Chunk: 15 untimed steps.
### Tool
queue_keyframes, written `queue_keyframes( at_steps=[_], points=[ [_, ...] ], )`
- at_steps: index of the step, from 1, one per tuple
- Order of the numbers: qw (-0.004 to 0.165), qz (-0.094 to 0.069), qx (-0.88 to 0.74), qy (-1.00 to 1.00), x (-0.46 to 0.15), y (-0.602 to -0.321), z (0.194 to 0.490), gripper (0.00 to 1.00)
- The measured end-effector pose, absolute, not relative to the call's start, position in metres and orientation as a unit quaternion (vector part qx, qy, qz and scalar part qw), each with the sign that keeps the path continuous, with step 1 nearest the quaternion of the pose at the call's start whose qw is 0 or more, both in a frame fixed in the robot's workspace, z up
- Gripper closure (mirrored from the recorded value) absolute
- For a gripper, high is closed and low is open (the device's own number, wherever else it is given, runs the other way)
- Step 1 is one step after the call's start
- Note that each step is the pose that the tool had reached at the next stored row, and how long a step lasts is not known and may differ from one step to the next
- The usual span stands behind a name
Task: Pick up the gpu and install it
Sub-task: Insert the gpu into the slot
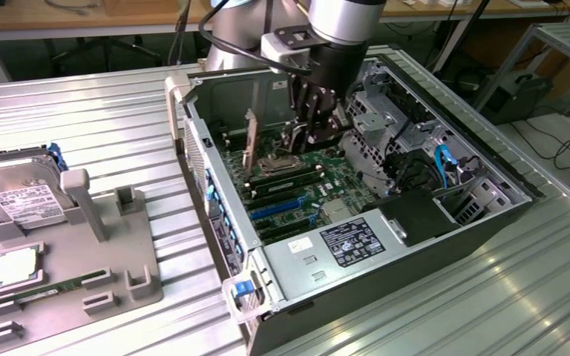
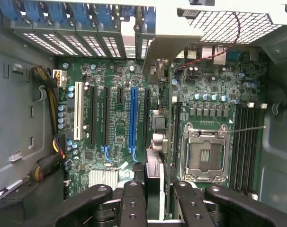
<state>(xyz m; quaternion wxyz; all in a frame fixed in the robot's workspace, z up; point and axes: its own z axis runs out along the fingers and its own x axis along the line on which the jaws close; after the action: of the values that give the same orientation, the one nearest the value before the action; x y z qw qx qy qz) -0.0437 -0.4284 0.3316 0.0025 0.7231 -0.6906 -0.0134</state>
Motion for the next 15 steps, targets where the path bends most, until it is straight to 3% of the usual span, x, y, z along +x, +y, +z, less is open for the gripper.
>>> queue_keyframes(
  at_steps=[15],
  points=[
    [0.015, -0.026, 0.723, -0.69, -0.0438, -0.4284, 0.3244, 0.73]
  ],
)
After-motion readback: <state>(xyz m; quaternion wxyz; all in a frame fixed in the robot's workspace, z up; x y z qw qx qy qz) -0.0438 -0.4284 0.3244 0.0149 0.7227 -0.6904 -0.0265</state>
